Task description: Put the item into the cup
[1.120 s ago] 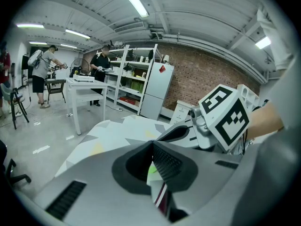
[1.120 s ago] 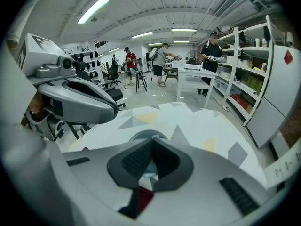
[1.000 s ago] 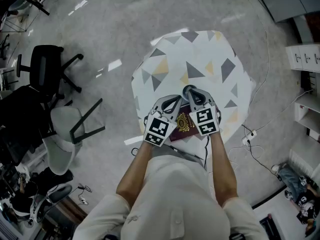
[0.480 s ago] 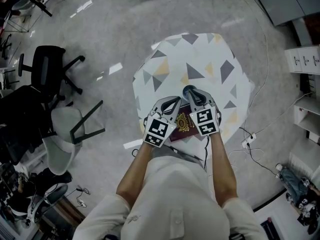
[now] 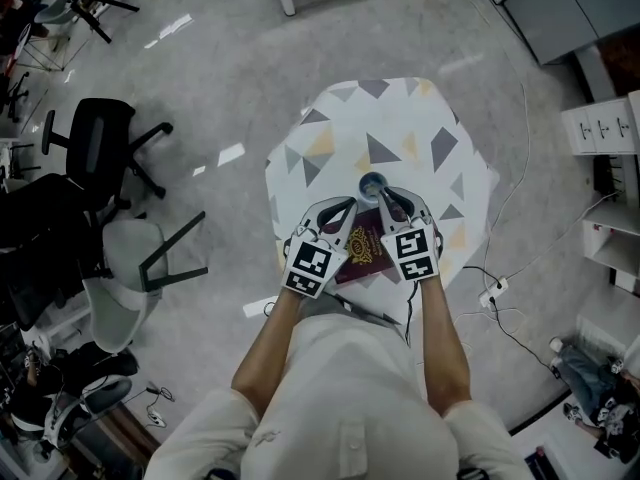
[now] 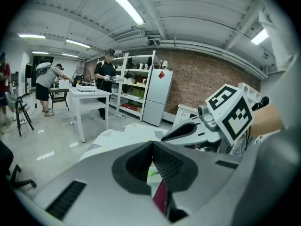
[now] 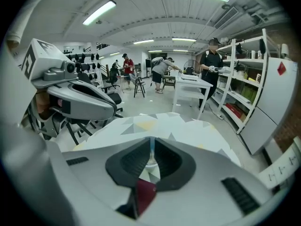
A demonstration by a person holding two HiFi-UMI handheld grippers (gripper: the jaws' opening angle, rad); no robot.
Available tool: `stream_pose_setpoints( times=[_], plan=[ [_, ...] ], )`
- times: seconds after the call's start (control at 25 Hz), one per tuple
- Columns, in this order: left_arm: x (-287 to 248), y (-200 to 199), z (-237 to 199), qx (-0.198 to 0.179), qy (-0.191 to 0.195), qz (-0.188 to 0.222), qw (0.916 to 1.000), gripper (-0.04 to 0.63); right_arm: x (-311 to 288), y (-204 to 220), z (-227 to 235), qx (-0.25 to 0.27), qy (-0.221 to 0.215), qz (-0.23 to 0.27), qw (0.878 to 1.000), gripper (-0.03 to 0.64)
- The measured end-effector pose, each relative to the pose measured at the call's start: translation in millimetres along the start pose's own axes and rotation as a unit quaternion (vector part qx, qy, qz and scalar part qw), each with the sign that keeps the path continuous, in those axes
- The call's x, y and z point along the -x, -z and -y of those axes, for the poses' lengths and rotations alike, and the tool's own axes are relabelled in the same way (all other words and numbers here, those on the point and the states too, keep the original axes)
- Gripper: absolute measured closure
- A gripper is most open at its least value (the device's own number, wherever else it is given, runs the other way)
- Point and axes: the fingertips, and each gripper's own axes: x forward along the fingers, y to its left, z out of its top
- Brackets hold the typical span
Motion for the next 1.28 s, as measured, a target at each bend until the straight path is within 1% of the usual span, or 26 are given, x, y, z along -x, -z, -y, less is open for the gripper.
stream_pose_setpoints(
  times=[0.16,0.36,0.64,0.76,0.96,1.28],
  plan=[
    [9.2,-7.8,8.2,-0.008,-0.006,0.009,0.9999,0.583,24.4,-9.4,-2.4,-0.001,0.007,0.024,1.0,0.581],
    [27.7,-25.8,18.9,-0.023,-0.015,0.029,0.9992,0.583,64.2,-28.0,-8.6,-0.002,0.02,0.065,0.998,0.581],
    [57.9,-56.1,38.2,-0.055,-0.027,0.06,0.9963,0.583,123.4,-52.1,-11.9,0.0,0.039,0.128,0.991,0.581],
    [69.2,-65.9,51.3,-0.063,-0.029,0.072,0.995,0.583,147.9,-59.2,-11.1,-0.012,0.049,0.155,0.987,0.586],
    [84.2,-77.7,71.3,-0.067,-0.037,0.095,0.9926,0.583,181.1,-65.5,-8.7,-0.034,0.059,0.193,0.979,0.614],
    [93.0,-90.2,81.2,-0.067,-0.051,0.119,0.9893,0.583,201.6,-70.3,-7.2,-0.033,0.07,0.217,0.973,0.615]
  ],
)
